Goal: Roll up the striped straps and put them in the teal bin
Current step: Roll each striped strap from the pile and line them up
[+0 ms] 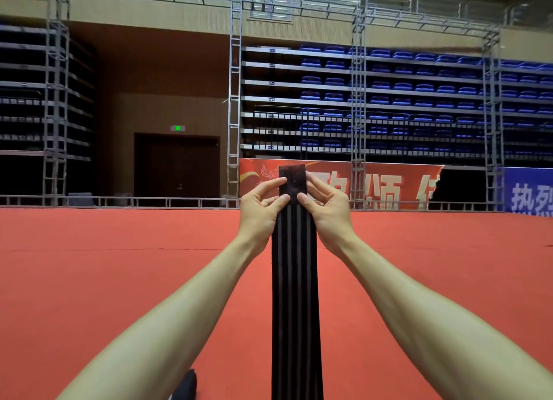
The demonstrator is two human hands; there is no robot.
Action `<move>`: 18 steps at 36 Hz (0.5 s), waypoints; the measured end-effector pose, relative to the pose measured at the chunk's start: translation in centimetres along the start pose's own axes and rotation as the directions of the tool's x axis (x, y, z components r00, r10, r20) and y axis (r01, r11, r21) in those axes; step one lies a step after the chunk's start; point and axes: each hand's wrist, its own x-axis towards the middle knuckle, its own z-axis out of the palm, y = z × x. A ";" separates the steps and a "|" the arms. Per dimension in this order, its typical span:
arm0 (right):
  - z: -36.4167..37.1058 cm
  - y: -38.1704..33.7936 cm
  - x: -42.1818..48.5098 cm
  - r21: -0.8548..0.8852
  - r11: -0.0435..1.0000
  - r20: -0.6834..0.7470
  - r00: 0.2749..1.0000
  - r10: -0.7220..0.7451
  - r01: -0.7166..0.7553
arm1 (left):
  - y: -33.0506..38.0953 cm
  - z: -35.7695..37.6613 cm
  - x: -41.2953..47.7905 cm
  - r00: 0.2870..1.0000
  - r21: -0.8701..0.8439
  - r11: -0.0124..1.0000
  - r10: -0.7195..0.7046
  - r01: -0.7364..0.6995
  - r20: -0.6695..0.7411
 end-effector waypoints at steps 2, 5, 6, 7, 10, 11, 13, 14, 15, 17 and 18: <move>0.1 0.0 -0.1 0.018 1.000 0.016 1.000 -0.003 0.002 | -0.1 0.0 0.1 1.000 0.016 1.000 0.004 -0.004 -0.001; 0.1 0.2 -0.1 0.042 0.999 0.015 1.000 0.001 -0.001 | -0.1 0.0 0.1 0.999 0.081 0.996 0.051 -0.050 -0.010; 0.1 0.2 -0.1 0.046 0.999 0.012 1.000 0.001 -0.001 | -0.2 0.0 0.2 0.998 0.088 0.994 0.063 -0.062 -0.012; 0.1 0.2 -0.1 0.050 0.999 0.010 1.000 -0.001 0.001 | -0.2 -0.1 0.2 0.998 0.081 0.995 0.057 -0.056 -0.007; 0.2 0.2 -0.2 0.050 0.999 0.008 1.000 -0.015 0.014 | -0.3 -0.4 0.1 0.998 0.085 0.995 0.049 -0.051 0.028; 0.2 0.2 -0.2 0.055 0.998 0.005 1.000 -0.020 0.019 | -0.3 -0.4 0.1 0.996 0.143 0.986 0.080 -0.085 0.039; 0.2 0.0 -0.3 0.063 0.997 -0.003 0.999 -0.032 0.032 | -0.5 -0.5 0.0 0.986 0.215 0.965 0.133 -0.151 0.097; 0.2 0.0 -0.3 0.059 0.998 -0.006 0.999 -0.037 0.038 | -0.5 -0.5 -0.1 0.983 0.219 0.962 0.136 -0.161 0.122; 0.2 0.1 -0.4 0.040 0.998 -0.010 0.999 -0.044 0.045 | -0.6 -0.5 -0.2 0.982 0.216 0.963 0.133 -0.160 0.136; 0.2 0.4 -0.4 -0.026 0.997 -0.025 0.997 -0.077 0.076 | -0.7 -0.5 -0.2 0.983 0.208 0.966 0.131 -0.156 0.132; 0.1 0.5 -0.4 -0.048 0.994 -0.027 0.995 -0.095 0.094 | -0.9 -0.6 -0.1 0.983 0.203 0.966 0.138 -0.161 0.121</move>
